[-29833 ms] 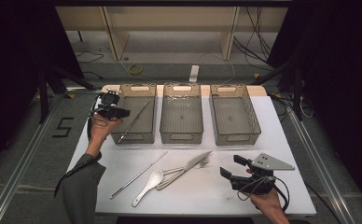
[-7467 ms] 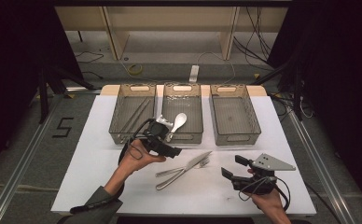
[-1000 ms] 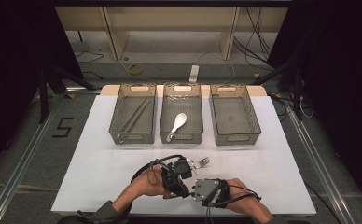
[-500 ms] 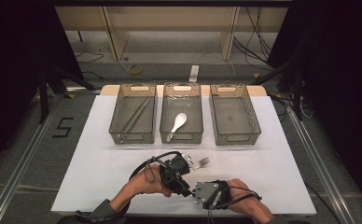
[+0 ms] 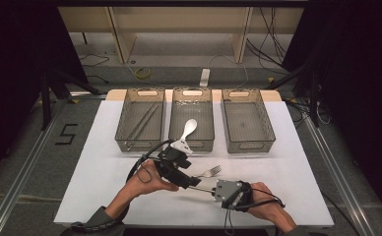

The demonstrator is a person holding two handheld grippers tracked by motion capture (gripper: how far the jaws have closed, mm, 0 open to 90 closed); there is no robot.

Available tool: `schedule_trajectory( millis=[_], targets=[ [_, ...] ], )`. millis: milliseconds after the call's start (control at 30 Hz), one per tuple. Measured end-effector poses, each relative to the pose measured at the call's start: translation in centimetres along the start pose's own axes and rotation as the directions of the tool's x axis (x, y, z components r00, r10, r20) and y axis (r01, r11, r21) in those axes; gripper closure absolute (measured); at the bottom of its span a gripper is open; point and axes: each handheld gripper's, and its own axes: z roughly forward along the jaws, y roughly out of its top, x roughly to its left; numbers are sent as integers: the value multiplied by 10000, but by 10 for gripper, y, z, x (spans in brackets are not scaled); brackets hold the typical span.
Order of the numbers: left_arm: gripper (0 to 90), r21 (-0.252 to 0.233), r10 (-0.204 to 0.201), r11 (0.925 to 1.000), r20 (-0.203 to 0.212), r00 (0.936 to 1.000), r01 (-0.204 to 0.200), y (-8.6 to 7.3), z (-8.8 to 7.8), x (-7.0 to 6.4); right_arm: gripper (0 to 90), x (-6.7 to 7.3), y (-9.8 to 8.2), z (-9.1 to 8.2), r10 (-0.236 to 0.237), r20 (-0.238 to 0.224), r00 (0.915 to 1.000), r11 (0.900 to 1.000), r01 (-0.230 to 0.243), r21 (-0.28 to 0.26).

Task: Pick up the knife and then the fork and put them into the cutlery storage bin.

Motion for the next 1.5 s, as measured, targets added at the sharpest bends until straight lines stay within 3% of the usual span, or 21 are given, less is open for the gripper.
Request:
schedule_trajectory(
  millis=[133, 267, 433, 667, 833, 967, 1067, 1200, 1333, 1500],
  targets=[
    [283, -469, -205, 9987, -347, 9992, 189, -2, -9, 4, 836, -11, -7, -4, 471, 195, 9987, 9988, -468, -137],
    [265, -853, -464, 9955, -481, 9978, 422, -9, -12, 7, 836, -28, -14, -13, 1363, 437, 9897, 9899, -1344, -449],
    [253, -898, -778, 9934, -690, 9946, 714, -26, -10, 14, 836, -55, -25, -22, 2690, 577, 9614, 9622, -2656, -601],
    [255, -810, -1528, 9861, -1007, 9831, 1450, -56, -14, 30, 837, -90, -30, -28, 3676, 1068, 9238, 9298, -3629, -609],
    [256, -862, -1930, 9794, -1290, 9727, 1829, -76, -22, 37, 837, -116, -30, -31, 4277, 1498, 8914, 9039, -4197, -831],
    [251, -1268, -2242, 9696, -1174, 9674, 2093, -82, -23, 39, 837, -140, -29, -34, 4828, 1861, 8557, 8757, -4722, -1007],
    [237, -1475, -2221, 9681, -1294, 9664, 2027, -83, -24, 39, 836, -159, -28, -33, 5259, 2099, 8242, 8504, -5145, -1102],
    [227, -1927, -2221, 9617, -1310, 9662, 1949, -83, -27, 38, 836, -182, -27, -29, 5562, 2389, 7960, 8299, -5472, -1088],
    [215, -2059, -2192, 9601, -1349, 9663, 1891, -84, -28, 37, 836, -202, -26, -21, 5874, 2616, 7659, 8056, -5841, -989],
    [212, -2099, -2128, 9611, -1488, 9657, 1794, -84, -29, 36, 836, -224, -28, -12, 6374, 2813, 7173, 7631, -6382, -1019]
  ],
)
